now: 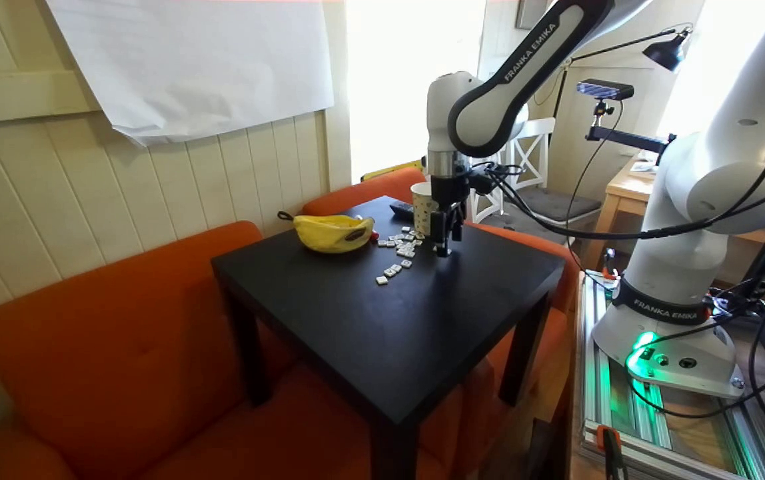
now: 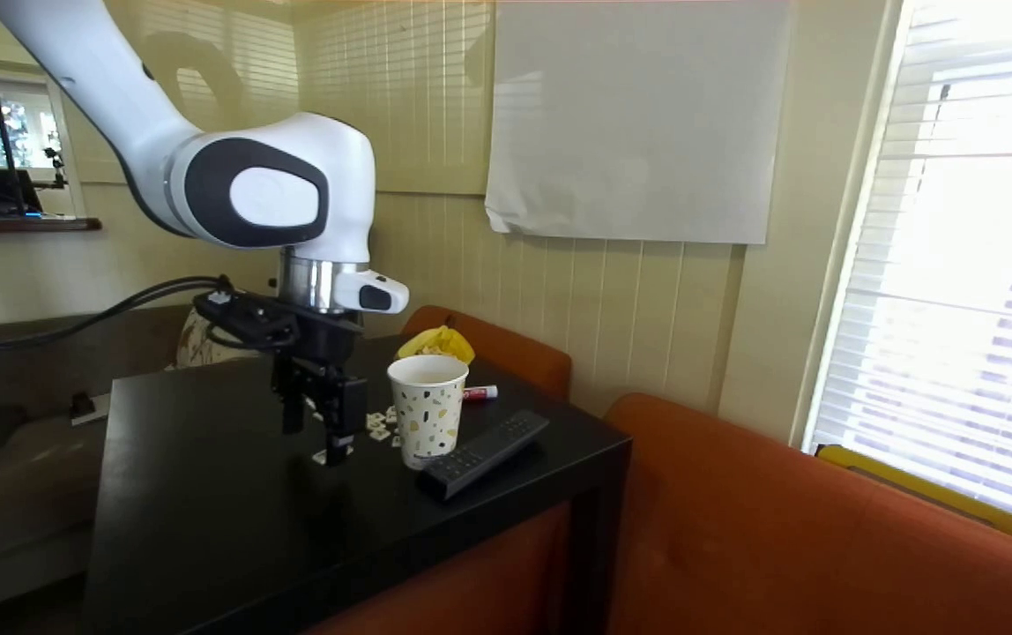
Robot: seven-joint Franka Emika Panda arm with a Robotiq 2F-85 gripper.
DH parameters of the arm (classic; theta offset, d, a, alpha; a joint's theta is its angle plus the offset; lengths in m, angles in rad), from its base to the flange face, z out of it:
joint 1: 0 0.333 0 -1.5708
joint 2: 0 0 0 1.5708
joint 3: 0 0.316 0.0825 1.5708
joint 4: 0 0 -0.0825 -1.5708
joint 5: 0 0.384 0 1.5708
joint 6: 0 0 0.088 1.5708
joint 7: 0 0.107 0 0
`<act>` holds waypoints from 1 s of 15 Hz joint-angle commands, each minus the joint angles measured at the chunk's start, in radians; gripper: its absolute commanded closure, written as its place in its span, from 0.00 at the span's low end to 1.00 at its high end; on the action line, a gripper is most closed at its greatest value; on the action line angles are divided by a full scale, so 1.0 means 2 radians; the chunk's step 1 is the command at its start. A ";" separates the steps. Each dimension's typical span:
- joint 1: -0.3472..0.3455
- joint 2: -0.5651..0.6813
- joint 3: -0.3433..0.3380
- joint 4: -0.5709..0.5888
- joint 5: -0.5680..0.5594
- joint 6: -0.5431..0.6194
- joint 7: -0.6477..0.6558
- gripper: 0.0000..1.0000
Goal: Put the small blocks inside the cup
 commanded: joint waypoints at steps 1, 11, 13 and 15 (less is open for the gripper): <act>-0.002 0.019 0.000 0.004 -0.010 0.022 -0.006 0.27; -0.008 -0.002 -0.007 -0.006 -0.014 0.006 -0.014 0.79; -0.008 -0.005 -0.007 -0.006 -0.014 0.003 -0.015 0.93; -0.008 -0.012 -0.005 -0.007 -0.018 -0.005 -0.013 0.96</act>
